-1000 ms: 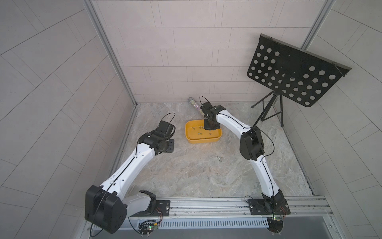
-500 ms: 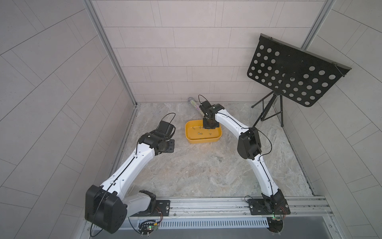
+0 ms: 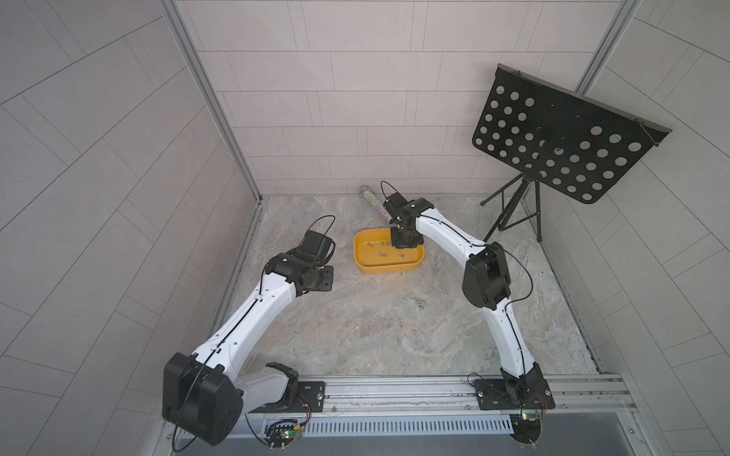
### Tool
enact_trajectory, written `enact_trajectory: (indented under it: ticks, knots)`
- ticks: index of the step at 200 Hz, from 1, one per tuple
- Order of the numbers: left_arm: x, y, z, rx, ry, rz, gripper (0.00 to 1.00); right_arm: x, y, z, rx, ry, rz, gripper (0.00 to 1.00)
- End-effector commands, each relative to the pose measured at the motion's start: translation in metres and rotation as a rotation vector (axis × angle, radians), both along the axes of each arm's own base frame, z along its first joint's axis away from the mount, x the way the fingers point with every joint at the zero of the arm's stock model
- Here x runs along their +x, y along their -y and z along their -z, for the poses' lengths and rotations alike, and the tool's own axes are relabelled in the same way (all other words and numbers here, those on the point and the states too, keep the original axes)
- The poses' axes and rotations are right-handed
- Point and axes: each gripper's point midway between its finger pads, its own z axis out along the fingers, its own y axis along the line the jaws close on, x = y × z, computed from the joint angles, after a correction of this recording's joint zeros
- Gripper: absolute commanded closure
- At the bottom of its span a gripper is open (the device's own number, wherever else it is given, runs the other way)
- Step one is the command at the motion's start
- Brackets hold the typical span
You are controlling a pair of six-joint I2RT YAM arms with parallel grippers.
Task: Put the screws on the desktop into the storage box
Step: Pick up the screw from the center of the board.
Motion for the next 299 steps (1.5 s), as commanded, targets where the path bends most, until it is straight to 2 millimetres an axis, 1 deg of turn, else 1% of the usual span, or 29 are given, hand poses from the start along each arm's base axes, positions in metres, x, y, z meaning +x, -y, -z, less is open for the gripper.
enact_trajectory:
  ticks: [1, 4, 11, 16, 42, 62, 79, 118, 151, 176, 192, 235, 271, 299]
  knots:
    - [-0.001, -0.007, 0.003, 0.017, -0.003, -0.017, 0.58, -0.020, 0.007, -0.054, 0.063, 0.116, -0.033, 0.76]
    - [0.000, -0.007, 0.002, 0.015, -0.001, -0.018, 0.58, -0.024, 0.009, -0.056, 0.072, 0.123, -0.035, 0.76]
    - [0.000, -0.007, 0.002, 0.012, -0.001, -0.021, 0.58, -0.034, 0.014, -0.055, 0.079, 0.126, -0.039, 0.76]
    - [0.000, -0.007, 0.002, 0.009, 0.000, -0.023, 0.58, -0.041, 0.017, -0.059, 0.089, 0.137, -0.043, 0.76]
    - [0.001, -0.008, 0.003, -0.001, -0.002, -0.030, 0.58, -0.078, 0.038, -0.057, 0.105, 0.149, -0.059, 0.76]
    - [0.002, -0.008, 0.005, -0.002, -0.007, -0.032, 0.58, -0.102, 0.050, -0.054, 0.123, 0.159, -0.062, 0.76]
    - [0.003, -0.009, 0.005, -0.005, -0.005, -0.038, 0.58, -0.119, 0.059, -0.048, 0.132, 0.150, -0.057, 0.76]
    - [0.003, -0.009, 0.006, -0.011, -0.012, -0.041, 0.58, -0.150, 0.071, -0.020, 0.126, 0.079, -0.048, 0.77]
    - [0.004, -0.011, 0.008, -0.016, -0.017, -0.046, 0.58, -0.165, 0.074, 0.006, 0.109, 0.013, -0.049, 0.77]
    - [0.004, -0.011, 0.007, -0.019, -0.017, -0.046, 0.58, -0.173, 0.068, 0.025, 0.126, -0.037, -0.064, 0.77]
    - [0.004, -0.011, 0.007, -0.016, -0.015, -0.048, 0.58, -0.179, 0.061, 0.034, 0.139, -0.059, -0.083, 0.76]
    - [0.004, -0.013, 0.009, -0.010, -0.020, -0.051, 0.58, -0.189, 0.043, 0.050, 0.187, -0.113, -0.154, 0.74]
    - [0.004, -0.013, 0.009, -0.007, -0.022, -0.054, 0.58, -0.193, 0.038, 0.057, 0.180, -0.136, -0.183, 0.71]
    - [0.004, -0.013, 0.011, -0.007, -0.028, -0.053, 0.58, -0.194, 0.039, 0.061, 0.166, -0.148, -0.192, 0.67]
